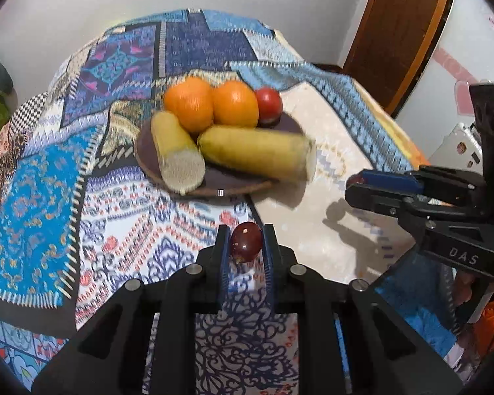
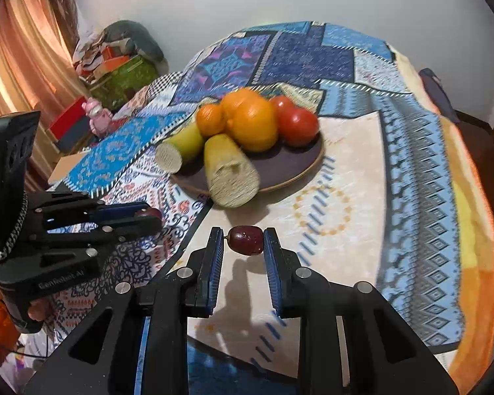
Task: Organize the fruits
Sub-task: 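Grasp a small red date from the quilt with each tool, then carry the dates onto the plate and open both tools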
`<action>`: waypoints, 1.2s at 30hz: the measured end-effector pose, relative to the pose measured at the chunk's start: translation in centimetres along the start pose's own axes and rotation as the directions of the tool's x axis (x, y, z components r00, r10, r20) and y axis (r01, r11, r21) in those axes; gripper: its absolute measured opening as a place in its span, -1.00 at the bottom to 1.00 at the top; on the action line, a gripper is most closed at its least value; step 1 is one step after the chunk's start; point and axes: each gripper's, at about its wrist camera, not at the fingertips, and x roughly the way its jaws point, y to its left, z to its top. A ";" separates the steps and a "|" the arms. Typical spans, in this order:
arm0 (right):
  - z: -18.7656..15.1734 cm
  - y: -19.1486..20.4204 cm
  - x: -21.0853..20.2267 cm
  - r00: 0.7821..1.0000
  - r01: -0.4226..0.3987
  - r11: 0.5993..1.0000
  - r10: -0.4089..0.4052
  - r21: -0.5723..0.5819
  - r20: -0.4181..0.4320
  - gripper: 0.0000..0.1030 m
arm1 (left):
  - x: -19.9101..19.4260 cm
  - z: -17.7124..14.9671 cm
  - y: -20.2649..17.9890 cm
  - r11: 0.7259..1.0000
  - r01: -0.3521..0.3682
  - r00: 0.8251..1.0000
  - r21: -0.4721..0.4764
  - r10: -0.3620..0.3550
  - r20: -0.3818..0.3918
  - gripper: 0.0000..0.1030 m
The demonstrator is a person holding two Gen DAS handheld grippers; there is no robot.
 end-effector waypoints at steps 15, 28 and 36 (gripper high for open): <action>3.6 -2.2 2.2 0.999 0.027 0.999 -0.029 0.042 0.041 -0.55 | 1.7 4.3 0.9 0.998 -0.024 0.999 -0.055 0.026 0.043 -0.64; 4.2 -3.0 5.1 1.000 0.028 0.997 -0.027 0.068 -0.011 -0.43 | 3.4 4.1 1.6 0.997 -0.022 1.000 -0.070 0.023 0.012 -0.45; 4.3 -3.3 2.8 1.000 0.019 0.996 -0.021 0.092 0.022 -0.27 | 1.5 3.9 0.9 0.998 -0.040 0.998 -0.056 0.043 0.054 -0.31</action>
